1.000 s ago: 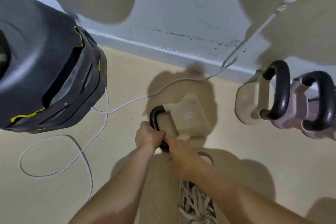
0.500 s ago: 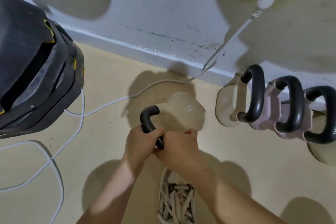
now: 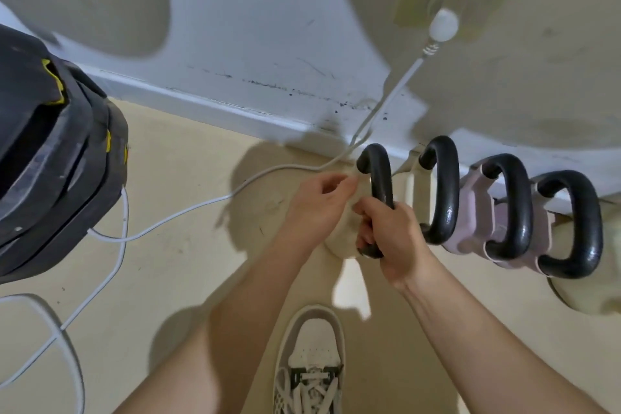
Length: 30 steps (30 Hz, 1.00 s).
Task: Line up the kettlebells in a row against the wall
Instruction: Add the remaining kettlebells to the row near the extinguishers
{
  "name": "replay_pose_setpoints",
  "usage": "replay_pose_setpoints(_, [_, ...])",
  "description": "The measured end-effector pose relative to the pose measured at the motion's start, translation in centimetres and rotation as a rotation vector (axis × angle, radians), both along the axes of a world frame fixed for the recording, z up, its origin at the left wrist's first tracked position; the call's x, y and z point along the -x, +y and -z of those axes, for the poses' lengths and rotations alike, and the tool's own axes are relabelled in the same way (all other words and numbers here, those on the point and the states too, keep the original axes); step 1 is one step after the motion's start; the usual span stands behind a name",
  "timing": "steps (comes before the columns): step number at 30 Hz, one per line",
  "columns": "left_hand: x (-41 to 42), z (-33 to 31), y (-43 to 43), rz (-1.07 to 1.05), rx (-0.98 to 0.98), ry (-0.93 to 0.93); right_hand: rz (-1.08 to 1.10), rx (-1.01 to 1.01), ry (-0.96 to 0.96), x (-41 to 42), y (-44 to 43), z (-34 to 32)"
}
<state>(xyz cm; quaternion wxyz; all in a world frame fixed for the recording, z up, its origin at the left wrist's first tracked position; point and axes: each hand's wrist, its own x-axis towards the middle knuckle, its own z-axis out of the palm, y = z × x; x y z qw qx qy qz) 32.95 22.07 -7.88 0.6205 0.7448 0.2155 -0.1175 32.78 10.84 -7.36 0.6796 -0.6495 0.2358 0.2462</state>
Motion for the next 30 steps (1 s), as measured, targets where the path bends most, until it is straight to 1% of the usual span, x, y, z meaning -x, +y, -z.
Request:
replay_pose_setpoints(2, [-0.4,-0.4,-1.2,0.031,0.156,0.058,0.014,0.036,-0.004,-0.1,0.9,0.5])
replay_pose_setpoints(3, [-0.5,-0.7,-1.7,0.013,0.233,0.109,0.007,0.090,-0.003,-0.2,1.6,0.8])
replay_pose_setpoints(5, [-0.5,-1.0,-2.0,-0.036,0.320,0.187,0.013,0.149,-0.007,-0.3,2.6,1.1])
replay_pose_setpoints(7, [-0.4,-0.9,-2.2,-0.015,0.325,0.187,0.067,0.114,-0.041,0.1,2.8,1.7])
replay_pose_setpoints(11, [-0.9,-0.4,-3.3,0.061,0.292,0.133,0.224,-0.088,-0.063,0.6,1.8,1.6])
replay_pose_setpoints(14, [-1.5,-0.2,-3.8,0.088,0.263,0.090,0.269,-0.139,-0.051,0.4,1.3,1.7])
replay_pose_setpoints(19, [-2.2,-0.1,-3.0,0.091,0.244,0.095,0.215,0.083,-0.063,-0.6,2.1,2.3])
replay_pose_setpoints(23, [-2.9,-0.4,-2.7,0.082,0.264,0.069,0.214,0.106,-0.076,-1.5,2.3,2.8])
replay_pose_setpoints(26, [-3.8,-0.3,-2.3,0.079,0.229,0.038,0.210,0.121,-0.079,-2.4,2.6,2.5])
replay_pose_setpoints(30, [-4.8,-0.2,-2.1,0.050,0.223,0.075,0.162,0.151,-0.051,-3.8,3.1,3.1])
